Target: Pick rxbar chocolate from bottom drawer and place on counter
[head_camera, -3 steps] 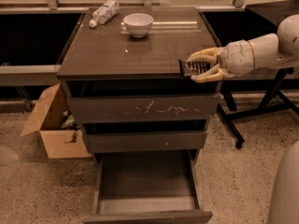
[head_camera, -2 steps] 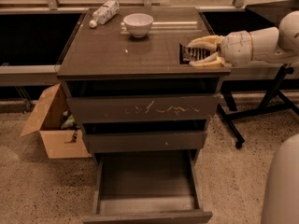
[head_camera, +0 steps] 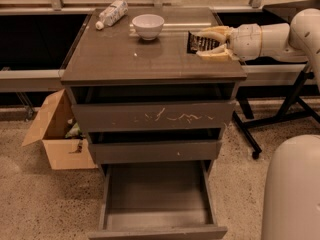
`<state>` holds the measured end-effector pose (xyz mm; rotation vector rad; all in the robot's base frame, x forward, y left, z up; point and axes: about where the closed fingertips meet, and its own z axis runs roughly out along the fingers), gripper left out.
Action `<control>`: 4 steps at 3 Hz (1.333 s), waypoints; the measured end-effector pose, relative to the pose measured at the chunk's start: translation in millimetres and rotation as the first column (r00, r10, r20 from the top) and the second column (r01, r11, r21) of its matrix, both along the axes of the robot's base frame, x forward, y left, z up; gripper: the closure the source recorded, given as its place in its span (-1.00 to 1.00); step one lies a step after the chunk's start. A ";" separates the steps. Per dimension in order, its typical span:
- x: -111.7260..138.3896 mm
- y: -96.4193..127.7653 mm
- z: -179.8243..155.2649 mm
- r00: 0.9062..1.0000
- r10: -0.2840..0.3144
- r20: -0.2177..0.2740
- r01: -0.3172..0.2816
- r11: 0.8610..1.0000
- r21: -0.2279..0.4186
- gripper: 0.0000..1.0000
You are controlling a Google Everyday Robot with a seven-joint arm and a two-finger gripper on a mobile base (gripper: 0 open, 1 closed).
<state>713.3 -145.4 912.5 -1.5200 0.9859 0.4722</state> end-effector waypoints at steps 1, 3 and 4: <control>6.3 3.0 0.7 1.000 -0.008 0.004 0.008 1.000 0.003 1.00; 39.5 4.6 -0.8 0.996 -0.085 -0.027 0.085 0.996 0.031 0.70; 59.5 3.8 -2.6 0.991 -0.129 -0.043 0.131 0.990 0.045 0.21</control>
Offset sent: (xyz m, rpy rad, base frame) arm 0.0461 -0.0045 0.0041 0.0226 0.0241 -0.1057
